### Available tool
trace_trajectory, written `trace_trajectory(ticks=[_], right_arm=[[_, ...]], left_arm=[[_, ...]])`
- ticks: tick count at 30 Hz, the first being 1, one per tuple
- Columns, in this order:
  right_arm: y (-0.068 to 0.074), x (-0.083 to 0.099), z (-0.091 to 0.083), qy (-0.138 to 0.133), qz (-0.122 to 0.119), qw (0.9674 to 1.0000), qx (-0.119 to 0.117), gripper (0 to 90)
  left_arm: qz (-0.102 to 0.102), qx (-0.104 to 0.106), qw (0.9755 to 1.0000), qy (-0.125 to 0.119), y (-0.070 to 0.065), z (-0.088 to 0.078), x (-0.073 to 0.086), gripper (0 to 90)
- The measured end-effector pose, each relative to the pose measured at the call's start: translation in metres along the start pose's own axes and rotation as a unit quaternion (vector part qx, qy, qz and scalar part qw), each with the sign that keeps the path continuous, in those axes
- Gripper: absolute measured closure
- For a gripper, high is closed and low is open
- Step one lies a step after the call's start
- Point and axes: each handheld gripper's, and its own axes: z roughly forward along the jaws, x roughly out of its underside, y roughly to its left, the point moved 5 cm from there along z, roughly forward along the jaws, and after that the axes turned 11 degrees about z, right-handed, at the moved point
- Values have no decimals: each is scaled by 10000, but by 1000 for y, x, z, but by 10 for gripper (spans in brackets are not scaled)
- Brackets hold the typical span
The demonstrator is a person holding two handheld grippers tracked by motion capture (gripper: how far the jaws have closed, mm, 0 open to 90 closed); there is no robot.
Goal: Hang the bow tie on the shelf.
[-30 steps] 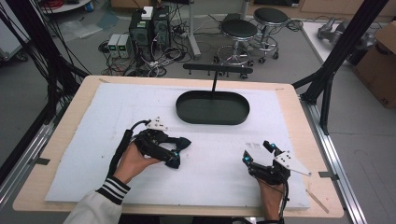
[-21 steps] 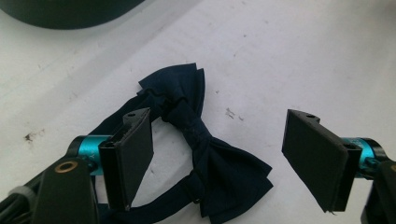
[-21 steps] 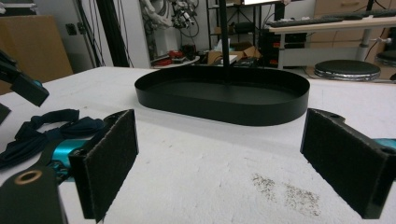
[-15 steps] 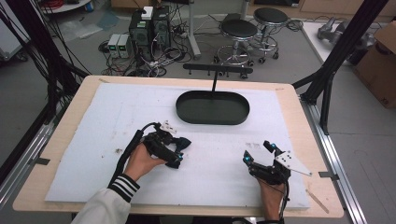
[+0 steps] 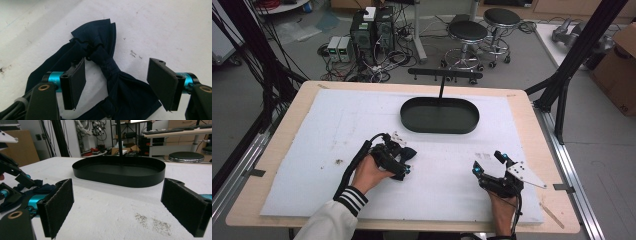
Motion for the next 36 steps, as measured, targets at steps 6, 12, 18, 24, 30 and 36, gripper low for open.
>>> trace_trajectory(ticks=[6,12,18,24,30,36], right_arm=[[-1,-1,0,-33,-19,10000,-8,102],[-1,-1,0,-27,8,10000,-16,102],[-1,0,0,-27,24,10000,-14,102],[-1,-1,0,-38,50,10000,-20,102],[-1,0,0,-30,81,10000,-17,102],[-2,-1,0,-57,29,10000,-10,102]], left_arm=[[140,-89,9998,124,-1,4,0,361],[116,-127,9997,153,-1,6,1,407],[106,-253,9995,167,1,6,0,440],[-32,-183,9994,289,0,9,1,497],[-25,-254,9992,300,0,10,0,533],[-2,-285,9993,262,-1,10,-1,648]])
